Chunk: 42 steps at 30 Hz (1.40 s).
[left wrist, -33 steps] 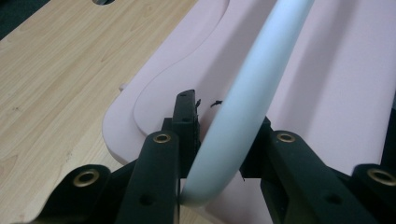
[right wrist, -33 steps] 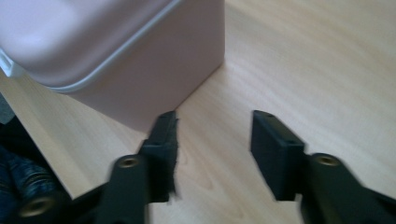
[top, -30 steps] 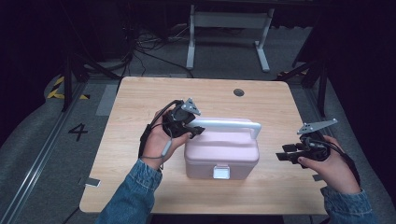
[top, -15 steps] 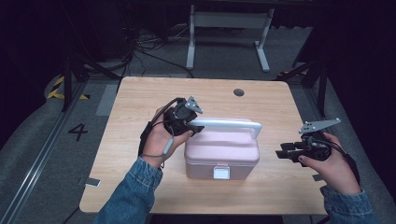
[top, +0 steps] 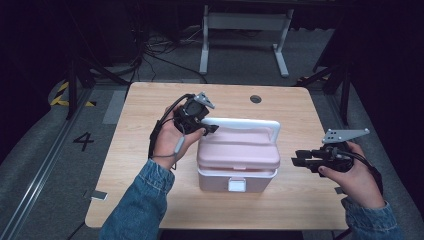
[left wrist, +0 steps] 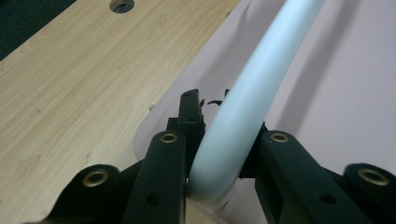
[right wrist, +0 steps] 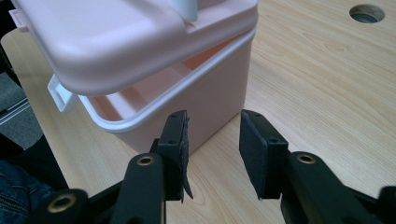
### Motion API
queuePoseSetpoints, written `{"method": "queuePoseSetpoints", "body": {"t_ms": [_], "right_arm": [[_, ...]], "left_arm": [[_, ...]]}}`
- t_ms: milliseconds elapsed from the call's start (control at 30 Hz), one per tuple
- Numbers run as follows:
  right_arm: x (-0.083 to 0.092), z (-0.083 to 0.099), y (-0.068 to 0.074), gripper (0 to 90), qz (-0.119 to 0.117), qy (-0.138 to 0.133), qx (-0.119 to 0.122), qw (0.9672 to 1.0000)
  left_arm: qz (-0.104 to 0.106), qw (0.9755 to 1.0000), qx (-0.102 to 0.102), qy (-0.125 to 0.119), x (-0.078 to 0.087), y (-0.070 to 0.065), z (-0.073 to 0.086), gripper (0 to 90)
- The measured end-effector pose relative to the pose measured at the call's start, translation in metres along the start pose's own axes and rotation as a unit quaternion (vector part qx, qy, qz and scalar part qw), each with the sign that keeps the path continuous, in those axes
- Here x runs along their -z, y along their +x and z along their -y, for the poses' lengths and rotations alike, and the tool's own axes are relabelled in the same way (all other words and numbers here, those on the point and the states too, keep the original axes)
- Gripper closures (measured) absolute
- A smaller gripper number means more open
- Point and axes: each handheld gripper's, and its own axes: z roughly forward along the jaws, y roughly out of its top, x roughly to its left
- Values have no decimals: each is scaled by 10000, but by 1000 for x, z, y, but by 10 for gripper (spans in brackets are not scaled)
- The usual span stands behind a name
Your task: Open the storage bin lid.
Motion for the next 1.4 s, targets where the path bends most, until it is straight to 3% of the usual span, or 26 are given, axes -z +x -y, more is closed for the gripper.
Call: {"method": "queuePoseSetpoints", "body": {"t_ms": [367, 600, 933, 1033, 1233, 1400], "right_arm": [[-2, -3, 4, 645, -96, -122, 63, 9999], [-4, -7, 10, 686, -226, -298, 105, 9992], [-9, -15, 21, 768, -274, -516, 237, 9980], [-11, -17, 24, 827, -158, -680, 343, 9970], [-18, -21, 28, 880, -336, -977, 339, 9941], [-21, -25, 29, 900, -307, -1271, 342, 9908]], "left_arm": [[-81, 9999, 91, 7, 4, 13, -12, 745], [14, 9997, 247, -36, 7, 23, -19, 735], [-88, 9990, 423, -112, 6, 32, -26, 727], [-109, 9988, 457, -131, 5, 33, -27, 725], [-161, 9988, 447, -139, 5, 30, -26, 724], [-211, 9990, 346, -165, 8, 26, -23, 723]]}}
